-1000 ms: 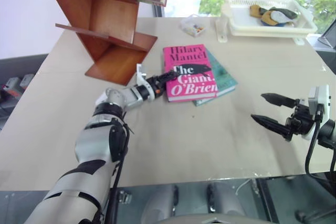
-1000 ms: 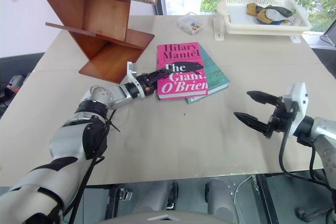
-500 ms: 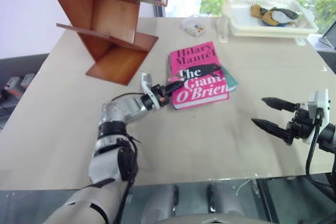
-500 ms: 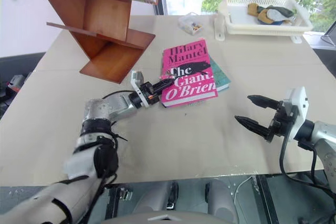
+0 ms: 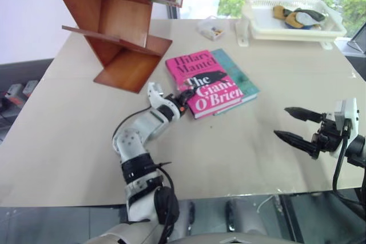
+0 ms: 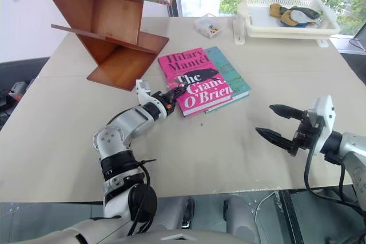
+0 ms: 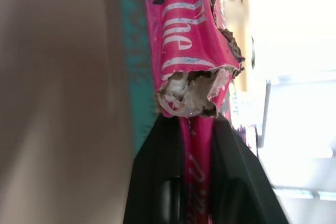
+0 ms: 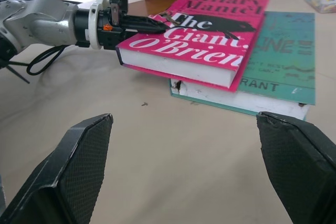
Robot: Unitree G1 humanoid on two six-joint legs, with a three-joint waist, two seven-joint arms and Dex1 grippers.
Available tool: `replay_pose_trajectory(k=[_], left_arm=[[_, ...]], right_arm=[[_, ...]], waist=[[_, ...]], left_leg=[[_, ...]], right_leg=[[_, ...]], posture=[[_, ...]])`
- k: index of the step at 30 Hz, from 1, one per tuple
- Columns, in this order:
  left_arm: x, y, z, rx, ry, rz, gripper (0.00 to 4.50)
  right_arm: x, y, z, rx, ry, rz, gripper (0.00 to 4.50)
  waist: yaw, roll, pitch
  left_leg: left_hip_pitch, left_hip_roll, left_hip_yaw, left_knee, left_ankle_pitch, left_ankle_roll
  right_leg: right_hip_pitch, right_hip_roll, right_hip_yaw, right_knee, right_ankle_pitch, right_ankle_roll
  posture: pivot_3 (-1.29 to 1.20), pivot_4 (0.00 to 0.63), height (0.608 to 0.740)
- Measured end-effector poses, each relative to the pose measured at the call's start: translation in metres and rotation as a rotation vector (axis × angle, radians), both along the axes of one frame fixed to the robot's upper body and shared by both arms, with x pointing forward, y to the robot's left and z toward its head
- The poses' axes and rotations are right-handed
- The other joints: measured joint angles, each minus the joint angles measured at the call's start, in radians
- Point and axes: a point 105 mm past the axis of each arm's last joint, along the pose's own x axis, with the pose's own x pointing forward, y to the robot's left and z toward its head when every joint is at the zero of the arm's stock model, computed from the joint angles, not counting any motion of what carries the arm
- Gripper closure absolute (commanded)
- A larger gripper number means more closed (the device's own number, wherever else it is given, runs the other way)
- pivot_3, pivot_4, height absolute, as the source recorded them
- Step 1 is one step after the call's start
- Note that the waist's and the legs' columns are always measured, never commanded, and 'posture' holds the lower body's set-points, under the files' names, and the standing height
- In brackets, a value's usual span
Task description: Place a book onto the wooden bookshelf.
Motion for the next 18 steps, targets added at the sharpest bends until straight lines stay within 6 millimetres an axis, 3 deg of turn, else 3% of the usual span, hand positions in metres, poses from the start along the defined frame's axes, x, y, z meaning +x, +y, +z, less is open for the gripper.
replay_pose_trajectory(k=[2, 3, 7, 18], left_arm=[[-0.002, -0.003, 0.005, -0.018, -0.015, -0.007, 1.18], [-0.003, -0.007, 0.009, -0.029, -0.031, -0.026, 1.07], [-0.013, -0.029, 0.022, -0.109, -0.09, -0.169, 1.07], [-0.04, -0.056, 0.019, -0.21, -0.102, -0.387, 1.07]], right_arm=[[-0.002, 0.0, -0.001, -0.003, 0.002, -0.004, 0.0], [-0.002, 0.0, 0.0, -0.004, -0.001, -0.005, 0.0], [-0.001, 0.0, 0.001, -0.004, -0.009, -0.013, 0.0], [-0.002, 0.0, -0.001, 0.012, -0.003, -0.023, 0.0]], waist=[[0.003, 0.0, 0.0], [0.003, 0.0, 0.0], [0.002, 0.0, 0.0], [-0.003, 0.0, 0.0]], left_leg=[[0.0, 0.0, 0.0, 0.0, 0.0, 0.0], [0.0, 0.0, 0.0, 0.0, 0.0, 0.0], [0.0, -0.001, 0.0, 0.0, 0.0, 0.0], [0.001, 0.0, 0.0, 0.001, 0.0, 0.0]], right_leg=[[0.0, 0.0, -0.001, 0.0, 0.0, 0.0], [0.0, 0.001, -0.001, 0.0, 0.0, 0.0], [0.001, 0.005, -0.002, 0.0, 0.0, 0.0], [0.002, 0.006, -0.001, 0.0, 0.0, 0.0]], posture=[[0.0, 0.15, 0.74], [0.0, 0.15, 0.74], [0.0, 0.15, 0.74], [0.0, 0.15, 0.74]])
